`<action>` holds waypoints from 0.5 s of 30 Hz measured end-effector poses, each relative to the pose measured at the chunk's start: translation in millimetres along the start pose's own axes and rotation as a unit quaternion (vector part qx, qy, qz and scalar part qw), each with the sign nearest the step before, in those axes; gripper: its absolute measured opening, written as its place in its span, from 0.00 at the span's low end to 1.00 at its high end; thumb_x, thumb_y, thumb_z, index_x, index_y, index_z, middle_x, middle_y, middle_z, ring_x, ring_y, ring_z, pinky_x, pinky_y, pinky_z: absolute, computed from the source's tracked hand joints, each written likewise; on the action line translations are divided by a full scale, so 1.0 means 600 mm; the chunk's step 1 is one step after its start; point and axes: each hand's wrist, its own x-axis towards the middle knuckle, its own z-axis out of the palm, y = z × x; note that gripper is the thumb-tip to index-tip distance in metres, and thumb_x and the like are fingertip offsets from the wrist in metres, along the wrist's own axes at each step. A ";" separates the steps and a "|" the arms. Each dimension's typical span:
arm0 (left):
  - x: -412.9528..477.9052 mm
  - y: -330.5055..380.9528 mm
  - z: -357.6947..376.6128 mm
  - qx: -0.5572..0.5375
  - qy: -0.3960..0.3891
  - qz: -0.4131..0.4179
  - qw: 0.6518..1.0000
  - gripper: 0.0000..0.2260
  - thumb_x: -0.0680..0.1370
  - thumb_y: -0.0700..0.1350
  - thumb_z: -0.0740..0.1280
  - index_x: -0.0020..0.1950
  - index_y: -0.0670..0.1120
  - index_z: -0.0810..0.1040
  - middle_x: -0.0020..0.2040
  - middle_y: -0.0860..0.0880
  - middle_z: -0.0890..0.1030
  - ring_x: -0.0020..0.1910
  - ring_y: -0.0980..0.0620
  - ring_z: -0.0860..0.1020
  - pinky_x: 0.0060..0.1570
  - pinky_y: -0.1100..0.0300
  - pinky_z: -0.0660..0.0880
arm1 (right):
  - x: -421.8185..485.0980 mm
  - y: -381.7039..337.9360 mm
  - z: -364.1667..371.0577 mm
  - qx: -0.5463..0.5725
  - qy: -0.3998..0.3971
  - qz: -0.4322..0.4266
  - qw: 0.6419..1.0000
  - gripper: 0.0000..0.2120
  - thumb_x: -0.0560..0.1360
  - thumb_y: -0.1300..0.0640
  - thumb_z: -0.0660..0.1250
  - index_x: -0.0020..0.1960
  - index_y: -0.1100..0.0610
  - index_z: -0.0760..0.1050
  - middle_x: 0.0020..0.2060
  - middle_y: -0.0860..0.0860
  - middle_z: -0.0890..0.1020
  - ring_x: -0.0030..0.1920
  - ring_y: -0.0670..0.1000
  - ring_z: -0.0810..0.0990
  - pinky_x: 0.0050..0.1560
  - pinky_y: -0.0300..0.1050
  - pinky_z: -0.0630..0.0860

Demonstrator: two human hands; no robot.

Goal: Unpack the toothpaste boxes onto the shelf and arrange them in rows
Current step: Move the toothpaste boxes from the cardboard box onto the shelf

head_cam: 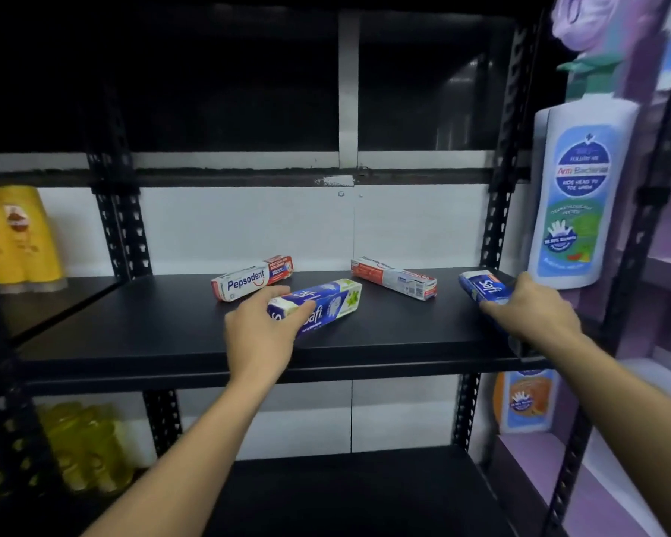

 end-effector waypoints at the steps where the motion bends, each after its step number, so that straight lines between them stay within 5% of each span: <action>1: 0.005 -0.003 0.010 0.015 -0.012 -0.002 1.000 0.19 0.71 0.58 0.75 0.59 0.52 0.83 0.50 0.54 0.84 0.51 0.55 0.78 0.50 0.61 0.75 | 0.004 -0.003 -0.003 0.019 0.006 -0.008 1.000 0.29 0.71 0.38 0.69 0.61 0.58 0.69 0.56 0.60 0.79 0.55 0.62 0.78 0.45 0.50 0.72; 5: 0.020 -0.008 0.025 0.045 -0.148 0.021 0.988 0.27 0.73 0.52 0.73 0.71 0.53 0.73 0.66 0.55 0.78 0.63 0.55 0.75 0.57 0.66 0.70 | -0.012 0.002 -0.041 0.129 -0.033 -0.073 0.988 0.19 0.72 0.46 0.71 0.59 0.53 0.76 0.55 0.53 0.82 0.56 0.55 0.78 0.54 0.48 0.74; 9: 0.033 -0.020 0.017 0.045 -0.254 0.053 0.965 0.27 0.73 0.43 0.68 0.72 0.59 0.71 0.72 0.60 0.71 0.50 0.67 0.77 0.43 0.75 0.68 | -0.050 0.048 -0.049 0.064 -0.180 -0.134 0.972 0.29 0.67 0.52 0.75 0.67 0.44 0.72 0.64 0.47 0.77 0.58 0.50 0.78 0.60 0.45 0.74; 15: 0.062 -0.043 0.020 0.006 -0.302 0.026 0.953 0.26 0.75 0.39 0.69 0.70 0.58 0.74 0.75 0.62 0.65 0.68 0.60 0.70 0.55 0.68 0.70 | -0.029 0.067 -0.012 0.070 -0.106 -0.193 0.973 0.31 0.73 0.54 0.74 0.73 0.45 0.69 0.75 0.45 0.65 0.71 0.50 0.69 0.66 0.38 0.64</action>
